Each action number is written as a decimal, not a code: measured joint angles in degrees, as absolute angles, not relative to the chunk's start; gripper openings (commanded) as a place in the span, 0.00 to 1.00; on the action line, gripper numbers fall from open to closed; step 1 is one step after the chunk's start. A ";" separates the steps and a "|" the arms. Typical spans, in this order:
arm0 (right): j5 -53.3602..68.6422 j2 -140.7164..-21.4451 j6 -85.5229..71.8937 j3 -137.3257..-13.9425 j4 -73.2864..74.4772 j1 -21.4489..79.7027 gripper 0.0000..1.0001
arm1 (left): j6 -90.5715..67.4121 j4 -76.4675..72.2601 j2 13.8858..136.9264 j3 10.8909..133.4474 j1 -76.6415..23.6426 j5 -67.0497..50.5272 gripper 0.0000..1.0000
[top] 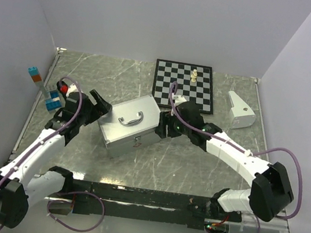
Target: Organize the medicine kit
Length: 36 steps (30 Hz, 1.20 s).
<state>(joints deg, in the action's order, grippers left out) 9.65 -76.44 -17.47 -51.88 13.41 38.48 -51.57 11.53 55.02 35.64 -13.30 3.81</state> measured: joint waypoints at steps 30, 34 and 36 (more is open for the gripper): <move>20.51 -64.36 -20.21 -30.48 -18.52 47.53 0.94 | -41.30 18.72 59.61 50.48 -13.30 -7.64 0.92; 24.45 -70.17 -22.98 -30.41 -24.29 45.89 0.94 | -40.36 18.55 59.79 50.48 -13.30 -8.01 0.92; 25.85 -72.53 -24.05 -30.41 -26.15 45.06 0.94 | -39.68 18.59 60.20 50.48 -13.30 -8.19 0.92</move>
<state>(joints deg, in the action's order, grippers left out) 25.85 -72.53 -24.05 -30.41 -26.15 45.06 -39.68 18.59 60.20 50.48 -13.30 -8.19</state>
